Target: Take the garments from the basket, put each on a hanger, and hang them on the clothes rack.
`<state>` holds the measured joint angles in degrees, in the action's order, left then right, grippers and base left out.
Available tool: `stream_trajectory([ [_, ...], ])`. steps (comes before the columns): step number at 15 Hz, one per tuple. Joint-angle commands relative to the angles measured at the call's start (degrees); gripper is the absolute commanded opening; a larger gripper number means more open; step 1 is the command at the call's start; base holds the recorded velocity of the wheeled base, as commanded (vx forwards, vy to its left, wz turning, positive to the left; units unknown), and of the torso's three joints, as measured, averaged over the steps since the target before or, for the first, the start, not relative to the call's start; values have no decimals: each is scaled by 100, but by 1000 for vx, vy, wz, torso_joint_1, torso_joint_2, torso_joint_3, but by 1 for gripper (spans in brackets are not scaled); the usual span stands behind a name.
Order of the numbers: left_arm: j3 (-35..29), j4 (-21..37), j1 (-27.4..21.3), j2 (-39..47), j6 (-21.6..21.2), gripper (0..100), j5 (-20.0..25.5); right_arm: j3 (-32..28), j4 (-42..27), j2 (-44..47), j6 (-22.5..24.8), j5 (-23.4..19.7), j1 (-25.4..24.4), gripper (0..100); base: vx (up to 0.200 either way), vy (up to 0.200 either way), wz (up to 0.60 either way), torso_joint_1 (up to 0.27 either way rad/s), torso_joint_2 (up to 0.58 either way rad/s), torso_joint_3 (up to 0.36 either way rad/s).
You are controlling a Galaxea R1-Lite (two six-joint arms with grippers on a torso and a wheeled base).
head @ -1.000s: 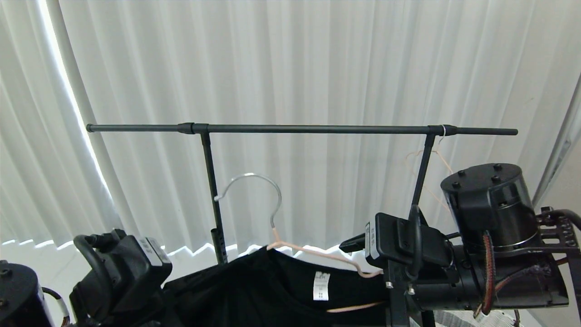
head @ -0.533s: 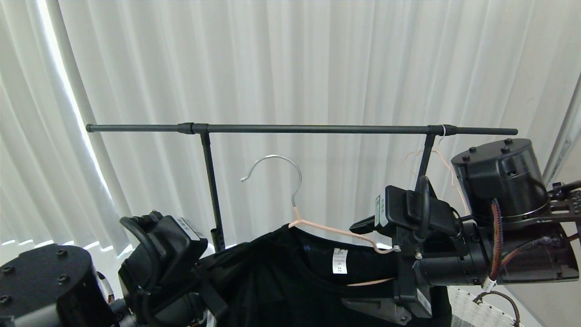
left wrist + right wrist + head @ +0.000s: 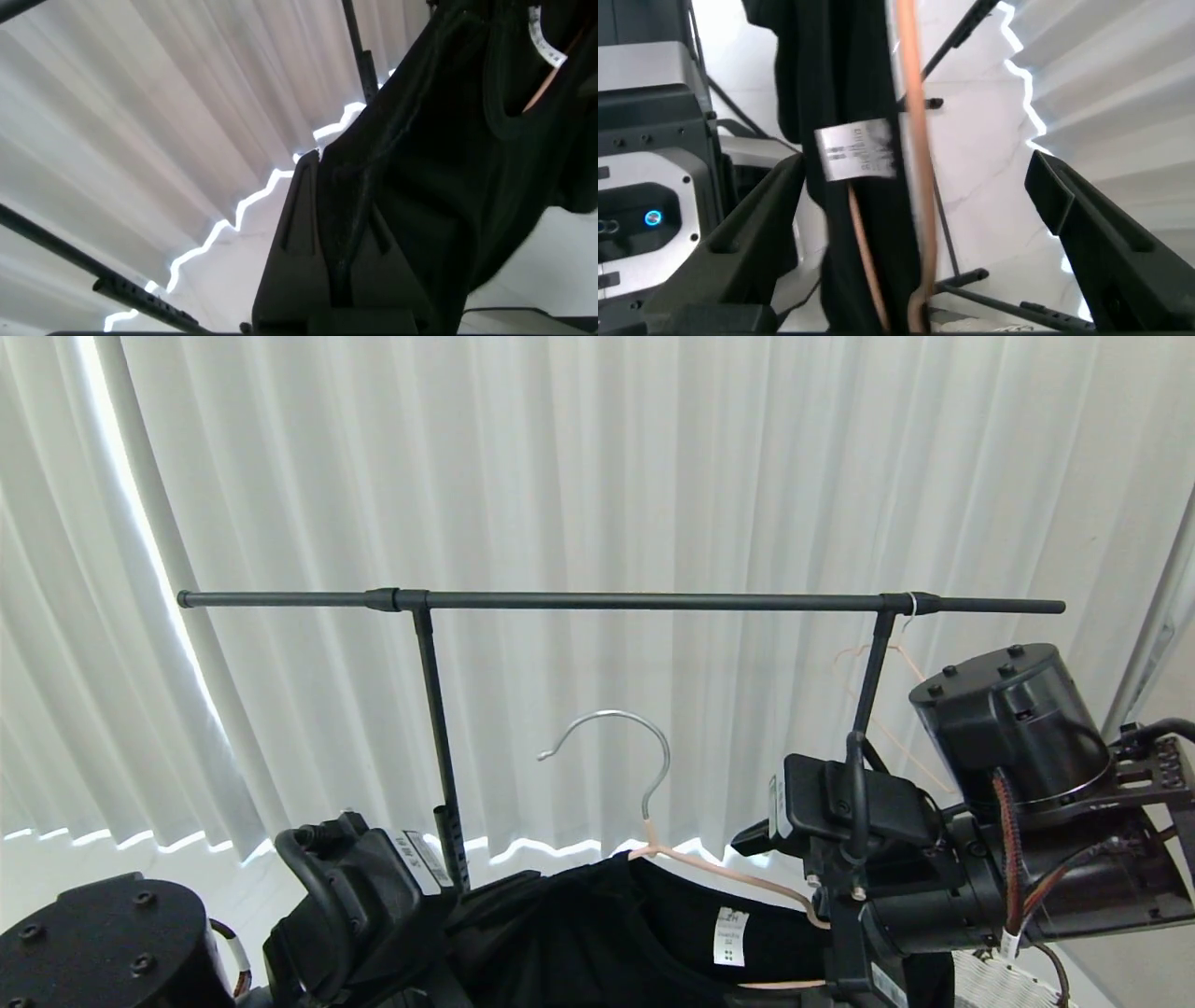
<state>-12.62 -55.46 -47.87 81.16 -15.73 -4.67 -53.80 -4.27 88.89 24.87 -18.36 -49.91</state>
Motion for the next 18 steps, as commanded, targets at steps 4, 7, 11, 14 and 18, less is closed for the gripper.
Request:
stream_trajectory([
  [4,-4,0,-99,5,-45,0,-8,1,-30,49,-8,8,-89,100,0,0,0,0,0,0],
  [7,-13,-9,-99,-4,-53,0,-8,36,-109,84,-17,43,-80,0,0,0,0,0,0,0],
  [11,-4,-44,-187,-39,-53,0,-16,27,-109,111,-26,148,-63,0,0,0,0,0,0,0],
  [14,5,-44,-179,-31,-62,0,-25,27,-83,111,-17,184,-63,0,0,0,0,0,0,0],
  [18,40,-44,-179,-22,-185,100,-52,36,-13,-21,18,280,-63,0,0,0,0,0,0,0],
])
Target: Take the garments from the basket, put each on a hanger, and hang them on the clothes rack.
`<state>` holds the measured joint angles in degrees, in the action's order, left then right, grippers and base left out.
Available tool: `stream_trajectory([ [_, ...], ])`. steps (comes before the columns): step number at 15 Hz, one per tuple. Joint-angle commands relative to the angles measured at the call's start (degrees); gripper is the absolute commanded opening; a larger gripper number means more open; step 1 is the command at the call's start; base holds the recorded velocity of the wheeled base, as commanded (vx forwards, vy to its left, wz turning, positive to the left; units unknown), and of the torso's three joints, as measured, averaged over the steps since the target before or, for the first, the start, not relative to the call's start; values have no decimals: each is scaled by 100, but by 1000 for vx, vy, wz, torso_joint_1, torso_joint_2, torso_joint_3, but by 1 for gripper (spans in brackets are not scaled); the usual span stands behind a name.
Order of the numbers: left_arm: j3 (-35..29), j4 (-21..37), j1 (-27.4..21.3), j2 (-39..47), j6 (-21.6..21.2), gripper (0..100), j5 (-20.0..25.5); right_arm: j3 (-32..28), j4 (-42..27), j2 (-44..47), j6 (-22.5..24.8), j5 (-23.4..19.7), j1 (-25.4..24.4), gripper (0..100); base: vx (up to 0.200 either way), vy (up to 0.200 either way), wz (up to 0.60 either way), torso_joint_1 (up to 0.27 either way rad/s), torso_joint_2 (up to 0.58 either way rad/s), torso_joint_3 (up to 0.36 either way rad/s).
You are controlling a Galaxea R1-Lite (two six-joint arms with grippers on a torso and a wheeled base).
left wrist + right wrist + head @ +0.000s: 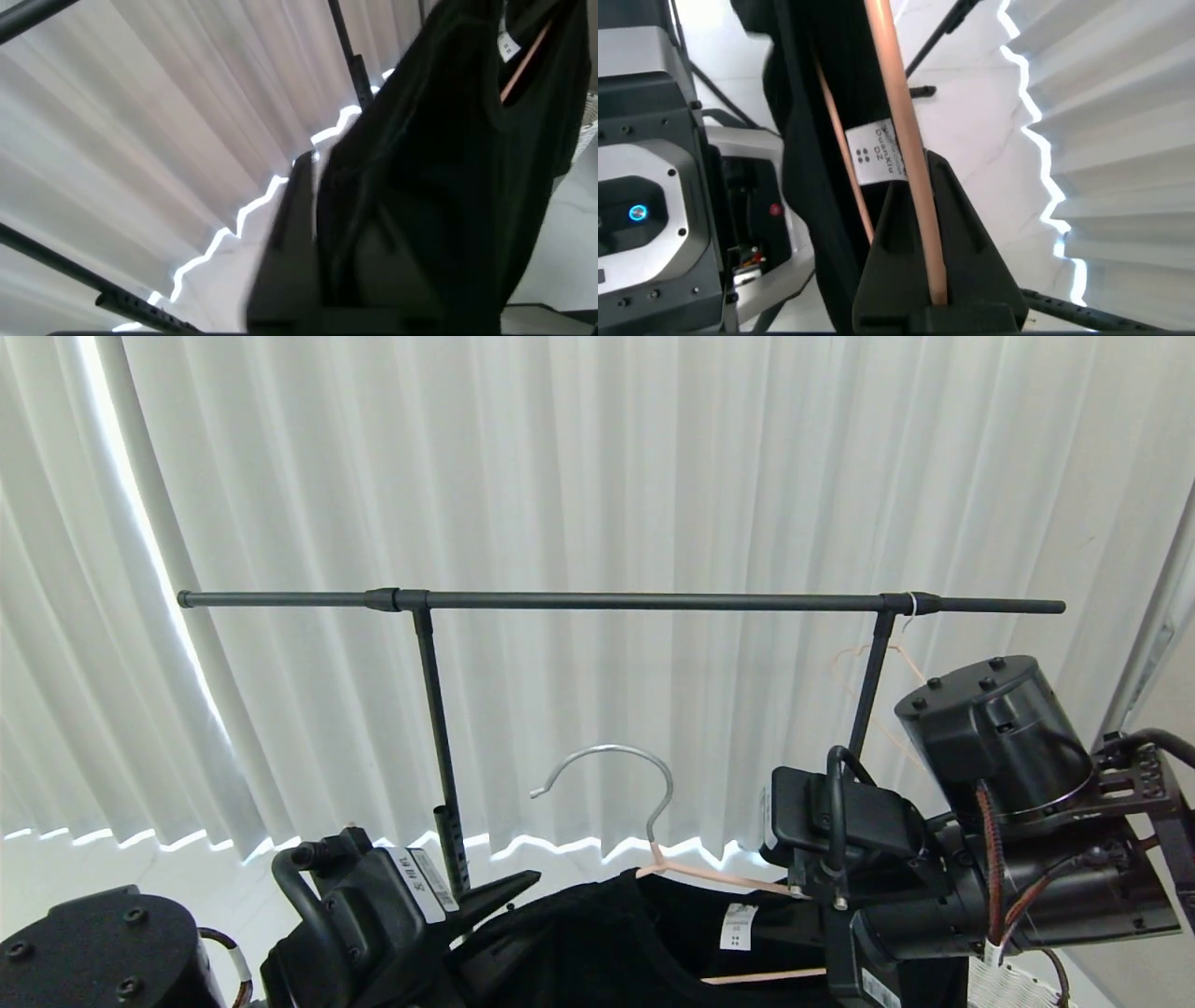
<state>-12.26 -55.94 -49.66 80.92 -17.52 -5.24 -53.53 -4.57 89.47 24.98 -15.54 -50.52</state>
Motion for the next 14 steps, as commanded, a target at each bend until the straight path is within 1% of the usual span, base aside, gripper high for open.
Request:
stream_trajectory([
  [1,5,4,9,3,-6,100,-3,18,18,-114,16,-1,-2,0,0,0,0,0,0,0],
  [2,13,4,18,-24,3,100,-100,18,18,-272,25,25,33,0,0,0,0,0,0,0],
  [3,13,4,18,-68,12,100,-188,36,18,-386,25,148,86,0,0,0,0,0,0,0],
  [7,40,4,9,-200,3,100,-205,159,88,-676,25,227,517,0,0,0,0,0,0,0],
  [9,216,4,45,-200,3,100,-214,290,193,-843,25,227,648,0,0,0,0,0,0,0],
  [11,699,4,484,-235,47,100,-284,449,202,-1098,25,218,745,0,0,0,0,0,0,0],
  [12,989,4,853,-287,55,100,-284,545,202,-1274,25,201,789,0,0,0,0,0,0,0],
  [14,1209,4,1266,-305,117,100,-240,660,211,-1511,51,192,789,0,0,0,0,0,0,0],
])
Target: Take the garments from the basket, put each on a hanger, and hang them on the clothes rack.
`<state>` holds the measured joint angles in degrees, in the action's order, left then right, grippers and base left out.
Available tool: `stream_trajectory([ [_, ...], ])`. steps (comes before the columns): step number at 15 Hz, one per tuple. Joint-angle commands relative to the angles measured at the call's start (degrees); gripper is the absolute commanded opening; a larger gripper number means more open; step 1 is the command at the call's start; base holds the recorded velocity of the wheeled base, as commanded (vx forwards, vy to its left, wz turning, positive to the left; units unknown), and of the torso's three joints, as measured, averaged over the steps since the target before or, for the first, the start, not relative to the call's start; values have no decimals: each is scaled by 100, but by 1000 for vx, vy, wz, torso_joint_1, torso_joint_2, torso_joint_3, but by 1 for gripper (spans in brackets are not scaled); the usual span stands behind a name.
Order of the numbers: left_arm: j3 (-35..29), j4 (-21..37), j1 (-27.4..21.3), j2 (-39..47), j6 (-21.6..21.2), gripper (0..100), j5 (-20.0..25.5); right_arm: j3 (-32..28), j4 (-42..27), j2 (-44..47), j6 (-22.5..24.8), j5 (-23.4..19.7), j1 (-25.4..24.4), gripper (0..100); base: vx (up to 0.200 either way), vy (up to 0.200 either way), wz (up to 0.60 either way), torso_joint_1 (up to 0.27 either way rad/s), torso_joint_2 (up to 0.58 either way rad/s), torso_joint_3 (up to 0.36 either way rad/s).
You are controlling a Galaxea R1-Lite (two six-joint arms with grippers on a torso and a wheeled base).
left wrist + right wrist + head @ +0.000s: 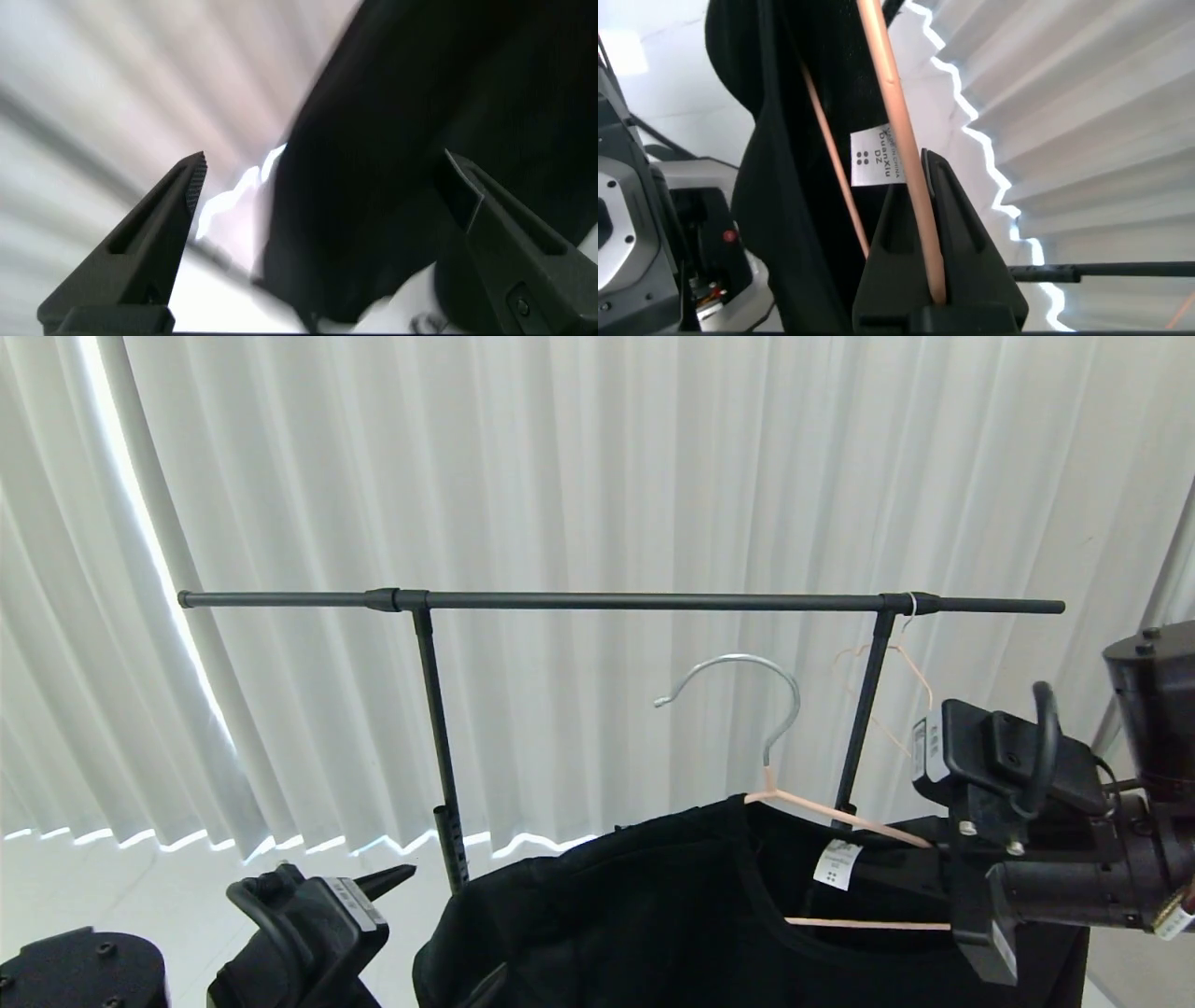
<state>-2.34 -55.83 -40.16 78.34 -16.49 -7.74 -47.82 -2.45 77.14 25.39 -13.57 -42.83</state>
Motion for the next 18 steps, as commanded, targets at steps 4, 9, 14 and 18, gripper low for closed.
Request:
stream_trajectory([
  [4,216,2,359,85,340,100,9,212,166,-410,185,-23,-7,0,0,0,0,0,0,0],
  [9,216,2,394,103,357,0,9,238,263,-446,194,3,-33,0,0,0,0,0,0,0],
  [14,216,2,1414,208,349,0,1,256,263,-516,177,21,178,0,0,0,0,0,0,0],
  [18,208,2,1933,164,349,0,1,256,271,-621,159,38,301,0,0,0,0,0,0,0],
])
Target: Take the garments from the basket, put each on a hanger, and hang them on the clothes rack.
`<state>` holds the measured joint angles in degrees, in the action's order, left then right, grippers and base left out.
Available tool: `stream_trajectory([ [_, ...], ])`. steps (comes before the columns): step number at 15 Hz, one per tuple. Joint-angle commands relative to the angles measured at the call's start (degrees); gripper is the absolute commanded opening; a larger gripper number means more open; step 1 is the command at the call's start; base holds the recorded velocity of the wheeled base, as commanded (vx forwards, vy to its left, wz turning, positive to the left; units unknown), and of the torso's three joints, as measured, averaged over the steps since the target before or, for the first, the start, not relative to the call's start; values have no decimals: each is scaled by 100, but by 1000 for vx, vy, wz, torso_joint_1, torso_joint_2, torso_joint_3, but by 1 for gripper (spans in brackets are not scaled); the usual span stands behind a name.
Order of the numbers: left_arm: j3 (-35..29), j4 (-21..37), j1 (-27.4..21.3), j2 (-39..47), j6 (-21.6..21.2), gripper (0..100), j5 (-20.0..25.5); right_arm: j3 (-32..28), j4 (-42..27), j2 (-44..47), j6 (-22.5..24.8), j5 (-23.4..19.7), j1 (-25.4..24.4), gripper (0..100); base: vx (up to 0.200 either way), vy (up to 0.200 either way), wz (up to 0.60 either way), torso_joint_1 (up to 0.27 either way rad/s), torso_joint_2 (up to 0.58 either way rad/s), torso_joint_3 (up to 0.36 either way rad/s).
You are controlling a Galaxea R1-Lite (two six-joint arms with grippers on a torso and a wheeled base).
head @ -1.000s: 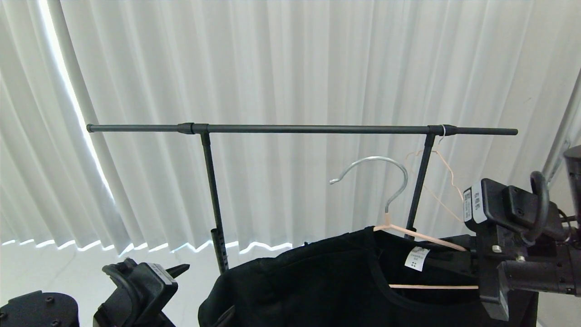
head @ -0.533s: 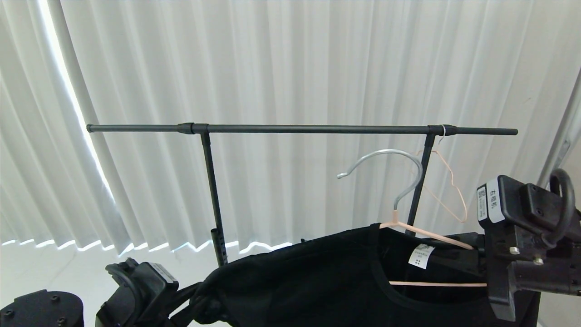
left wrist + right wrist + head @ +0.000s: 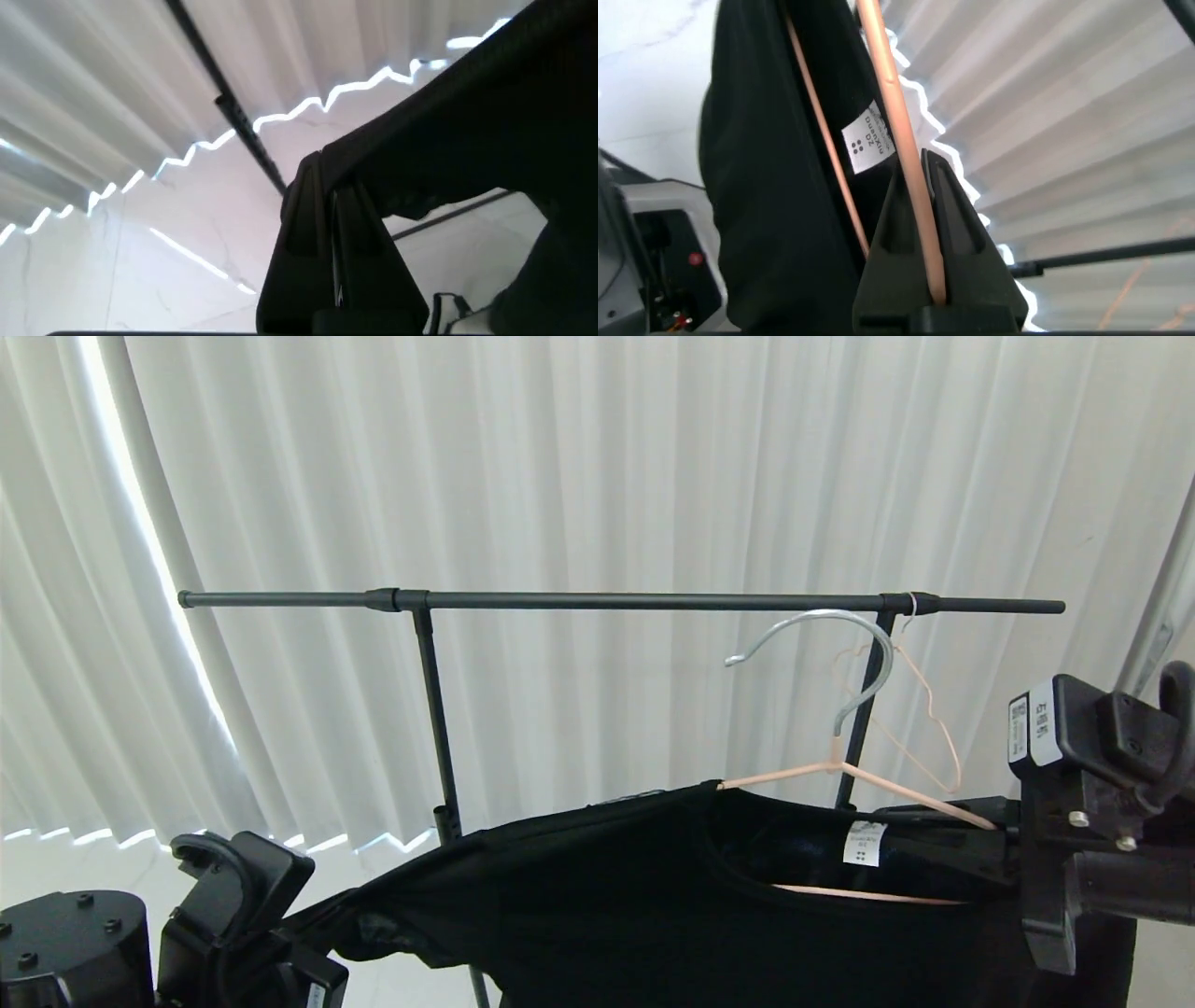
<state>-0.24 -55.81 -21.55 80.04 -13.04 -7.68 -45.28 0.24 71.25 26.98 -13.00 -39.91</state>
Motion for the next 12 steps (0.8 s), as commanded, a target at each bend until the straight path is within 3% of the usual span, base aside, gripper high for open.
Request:
stream_trajectory([
  [1,-37,-9,55,-94,-40,0,-5,-8,2,-24,-8,95,10,0,0,0,0,0,0,0],
  [4,-99,0,37,-279,-190,0,-32,10,-7,-15,-70,245,19,0,0,0,0,0,0,0],
  [5,-55,0,20,-288,-181,100,-32,10,-7,-6,-70,245,19,0,0,0,0,0,0,0],
  [9,-151,-9,2,-323,-128,100,-5,151,-7,-6,-70,315,62,0,0,0,0,0,0,0],
  [12,-125,-9,11,-472,144,100,-32,282,-7,-6,-79,922,440,0,0,0,0,0,0,0],
])
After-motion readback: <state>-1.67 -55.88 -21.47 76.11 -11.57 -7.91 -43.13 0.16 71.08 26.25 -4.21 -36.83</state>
